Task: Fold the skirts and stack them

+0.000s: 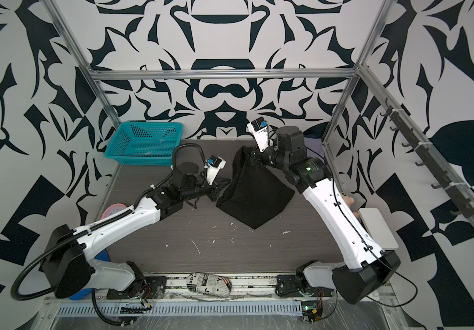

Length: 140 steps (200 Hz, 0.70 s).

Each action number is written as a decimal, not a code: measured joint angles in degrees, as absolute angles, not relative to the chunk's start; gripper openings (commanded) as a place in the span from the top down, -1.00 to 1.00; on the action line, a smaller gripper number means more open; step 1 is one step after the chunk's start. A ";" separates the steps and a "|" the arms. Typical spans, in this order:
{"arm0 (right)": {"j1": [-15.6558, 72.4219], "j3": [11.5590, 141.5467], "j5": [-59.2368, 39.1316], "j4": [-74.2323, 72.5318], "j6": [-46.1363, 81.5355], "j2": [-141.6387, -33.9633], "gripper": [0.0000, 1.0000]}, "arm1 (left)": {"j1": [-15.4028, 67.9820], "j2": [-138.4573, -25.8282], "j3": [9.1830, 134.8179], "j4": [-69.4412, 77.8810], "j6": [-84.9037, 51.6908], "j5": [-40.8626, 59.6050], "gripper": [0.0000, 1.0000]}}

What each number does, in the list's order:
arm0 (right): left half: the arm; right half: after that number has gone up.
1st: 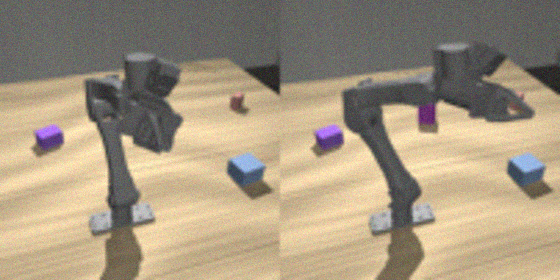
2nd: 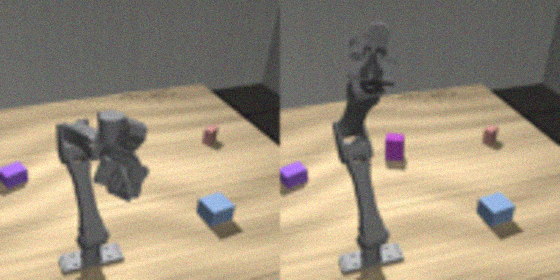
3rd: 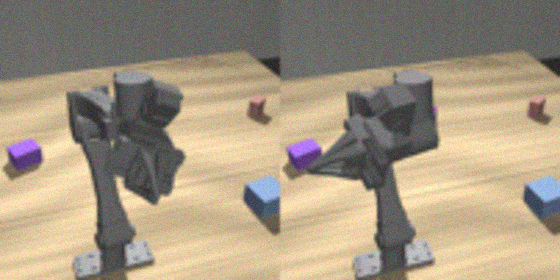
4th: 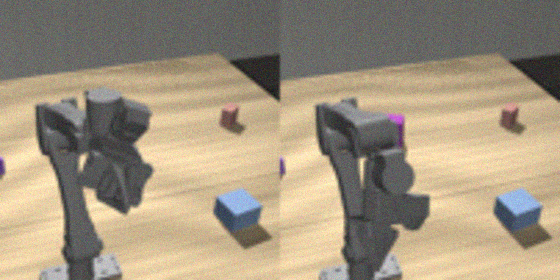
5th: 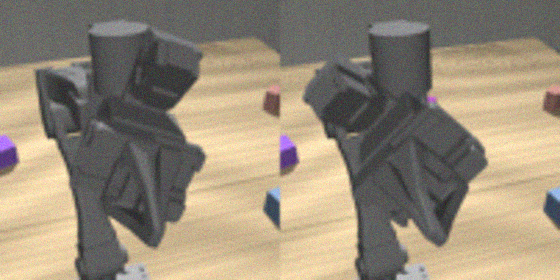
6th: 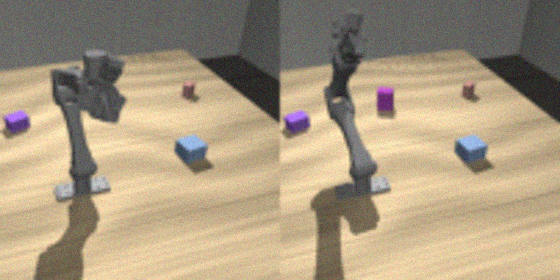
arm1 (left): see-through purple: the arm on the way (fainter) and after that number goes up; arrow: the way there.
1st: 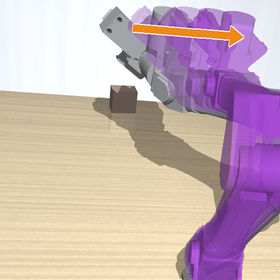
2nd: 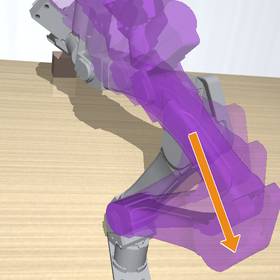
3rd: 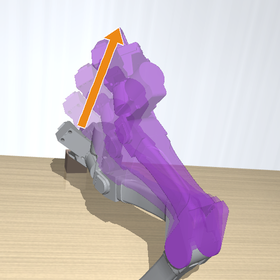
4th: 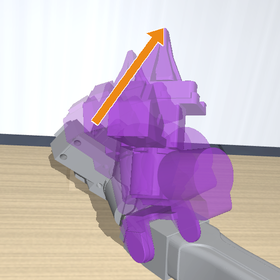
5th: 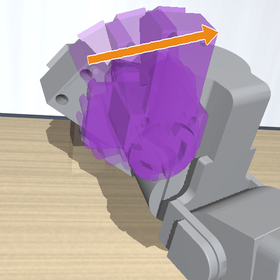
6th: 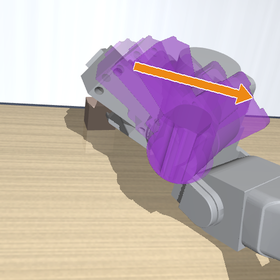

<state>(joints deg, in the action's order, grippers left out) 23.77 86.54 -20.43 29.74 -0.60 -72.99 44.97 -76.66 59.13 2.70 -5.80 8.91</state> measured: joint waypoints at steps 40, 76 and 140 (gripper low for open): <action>23.77 86.78 -18.33 30.83 -0.49 -66.04 1.00 | 45.98 -69.25 57.76 4.78 -4.75 13.65 -0.99; 23.77 88.23 -18.22 31.16 0.05 -66.04 1.00 | 49.67 -76.71 57.36 4.82 -1.56 17.30 -0.86; 23.92 88.25 -13.63 34.98 0.27 -66.26 1.00 | 50.02 -79.79 57.34 1.37 0.21 17.45 1.00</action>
